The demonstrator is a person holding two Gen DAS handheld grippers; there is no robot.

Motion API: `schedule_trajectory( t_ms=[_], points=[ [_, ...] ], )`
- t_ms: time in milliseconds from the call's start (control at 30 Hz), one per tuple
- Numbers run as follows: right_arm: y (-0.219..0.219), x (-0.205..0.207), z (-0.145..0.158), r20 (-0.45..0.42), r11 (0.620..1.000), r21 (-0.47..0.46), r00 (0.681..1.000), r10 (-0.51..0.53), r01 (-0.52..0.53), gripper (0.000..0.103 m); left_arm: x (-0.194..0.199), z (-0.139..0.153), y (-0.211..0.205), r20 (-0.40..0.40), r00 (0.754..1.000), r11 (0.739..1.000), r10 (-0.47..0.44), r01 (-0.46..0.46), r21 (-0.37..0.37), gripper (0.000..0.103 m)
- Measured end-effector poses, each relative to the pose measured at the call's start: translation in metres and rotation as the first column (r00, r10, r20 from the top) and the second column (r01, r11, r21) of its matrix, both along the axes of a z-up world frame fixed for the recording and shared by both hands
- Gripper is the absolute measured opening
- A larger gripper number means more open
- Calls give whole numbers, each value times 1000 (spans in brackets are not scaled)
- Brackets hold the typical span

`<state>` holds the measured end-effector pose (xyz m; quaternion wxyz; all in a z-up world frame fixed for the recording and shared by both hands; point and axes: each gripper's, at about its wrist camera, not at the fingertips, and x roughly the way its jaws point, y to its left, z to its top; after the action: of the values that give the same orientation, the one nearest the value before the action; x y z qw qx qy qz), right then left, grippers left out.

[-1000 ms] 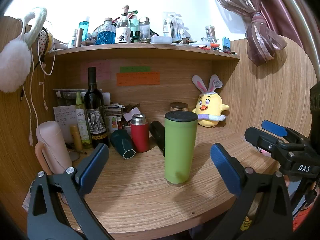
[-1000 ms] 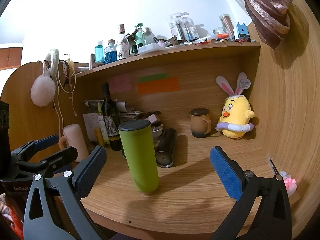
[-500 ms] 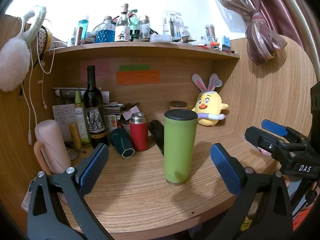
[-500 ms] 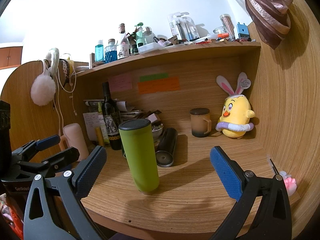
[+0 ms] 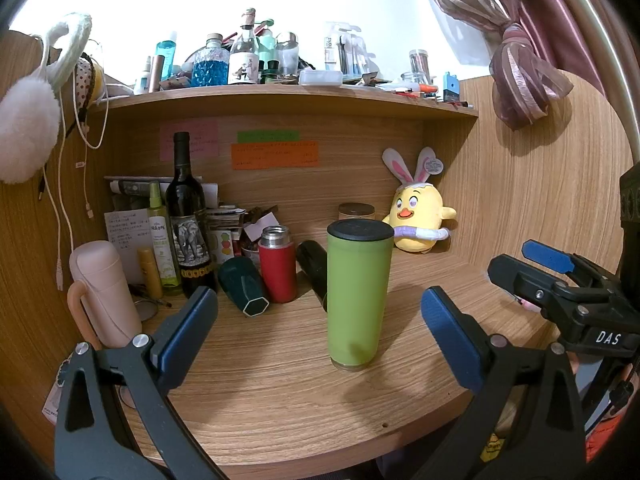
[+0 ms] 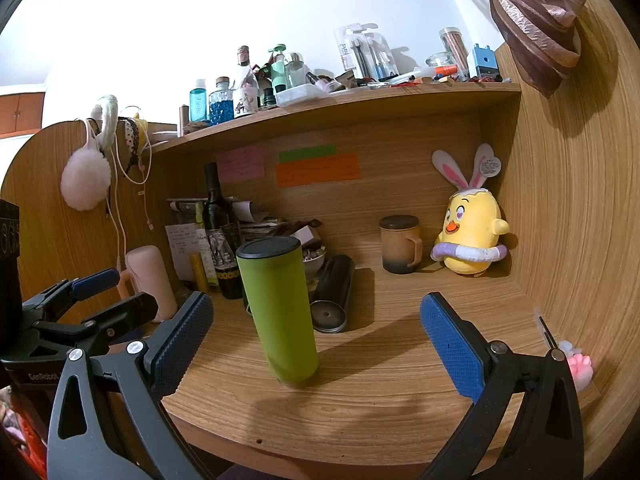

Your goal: Flip cup upside down

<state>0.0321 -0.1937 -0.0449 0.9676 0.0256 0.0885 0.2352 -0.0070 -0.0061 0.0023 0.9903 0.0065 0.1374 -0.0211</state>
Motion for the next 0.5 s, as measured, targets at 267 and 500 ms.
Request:
schedule_trajectory(
  t_ms=[267, 500],
  points=[
    [0, 0, 0, 0, 1000, 0, 1000, -1, 1, 103, 0, 0, -2, -3, 1000, 1000, -3, 3, 1, 103],
    [-1, 0, -1, -1, 1000, 3, 1000, -2, 2, 103, 0, -1, -3, -6, 1000, 1000, -12, 12, -1, 103]
  ],
)
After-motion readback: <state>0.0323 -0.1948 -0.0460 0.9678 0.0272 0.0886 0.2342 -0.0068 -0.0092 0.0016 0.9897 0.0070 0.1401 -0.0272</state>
